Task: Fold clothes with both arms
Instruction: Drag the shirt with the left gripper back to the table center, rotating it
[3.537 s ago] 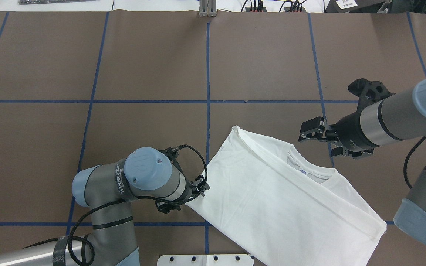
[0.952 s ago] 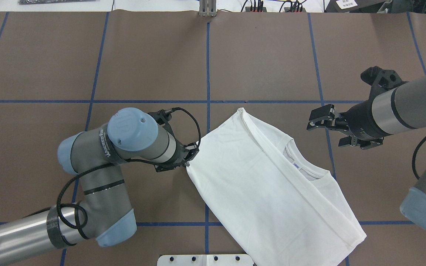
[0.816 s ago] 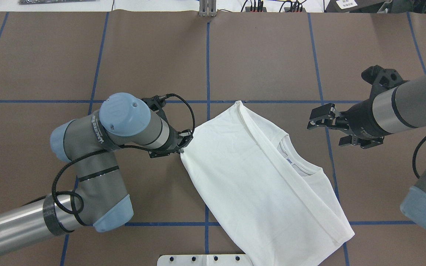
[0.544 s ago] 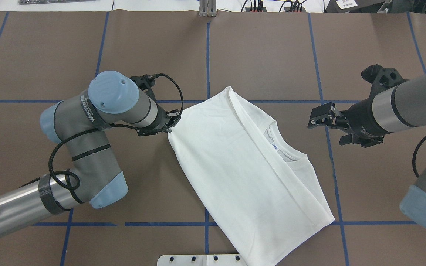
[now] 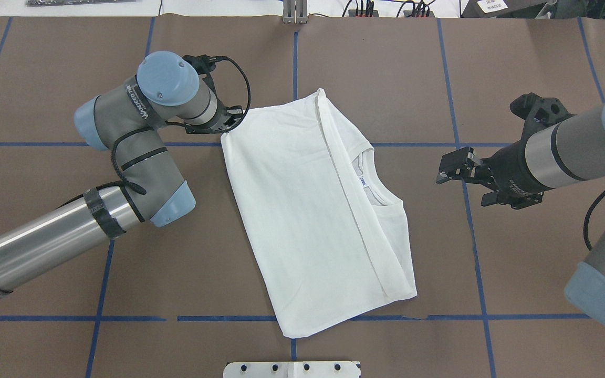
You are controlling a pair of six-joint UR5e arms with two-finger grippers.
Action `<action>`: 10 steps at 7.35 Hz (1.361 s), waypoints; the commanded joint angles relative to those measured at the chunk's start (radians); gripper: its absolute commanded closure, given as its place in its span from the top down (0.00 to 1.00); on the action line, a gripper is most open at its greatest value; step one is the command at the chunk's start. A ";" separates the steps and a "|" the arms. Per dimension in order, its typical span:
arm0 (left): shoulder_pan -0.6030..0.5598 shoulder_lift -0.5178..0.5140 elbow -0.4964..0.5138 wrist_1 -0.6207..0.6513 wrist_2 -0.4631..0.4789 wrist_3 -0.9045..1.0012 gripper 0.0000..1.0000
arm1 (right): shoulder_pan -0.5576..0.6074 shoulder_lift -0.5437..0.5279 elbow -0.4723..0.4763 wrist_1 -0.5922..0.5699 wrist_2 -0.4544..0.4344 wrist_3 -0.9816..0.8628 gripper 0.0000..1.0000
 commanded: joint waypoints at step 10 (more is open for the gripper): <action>-0.065 -0.206 0.445 -0.437 0.119 0.112 1.00 | -0.005 0.091 -0.072 -0.002 0.009 -0.014 1.00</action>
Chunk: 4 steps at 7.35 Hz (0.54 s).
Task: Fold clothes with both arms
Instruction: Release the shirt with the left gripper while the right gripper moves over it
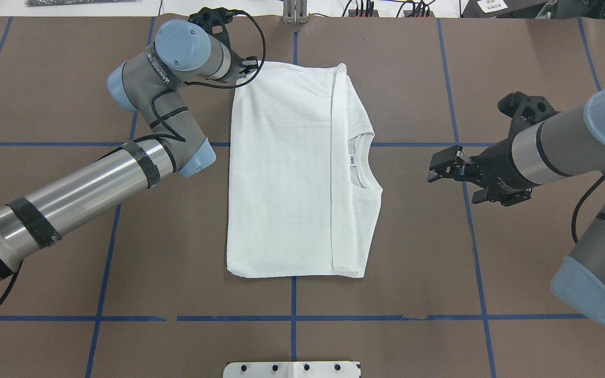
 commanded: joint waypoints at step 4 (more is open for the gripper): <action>-0.051 0.031 -0.070 -0.029 -0.040 0.051 1.00 | 0.011 0.159 -0.171 -0.012 -0.031 -0.178 1.00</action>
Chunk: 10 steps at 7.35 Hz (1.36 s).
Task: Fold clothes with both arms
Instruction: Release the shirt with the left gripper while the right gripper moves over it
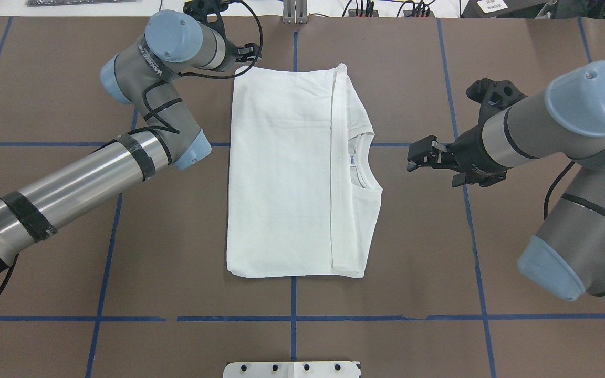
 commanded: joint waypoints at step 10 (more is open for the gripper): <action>-0.033 0.463 -0.824 0.428 -0.279 0.054 1.00 | -0.149 0.511 -0.603 -0.214 -0.244 -0.260 1.00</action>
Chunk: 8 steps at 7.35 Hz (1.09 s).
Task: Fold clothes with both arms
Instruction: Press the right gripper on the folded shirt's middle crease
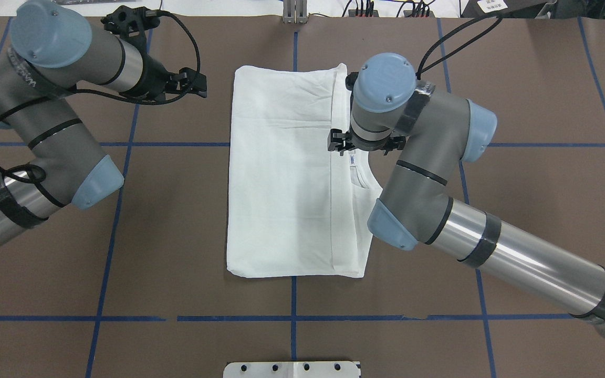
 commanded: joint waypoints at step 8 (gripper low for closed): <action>0.004 0.038 -0.044 0.001 -0.021 0.000 1.00 | -0.062 0.043 -0.124 -0.003 -0.015 -0.052 1.00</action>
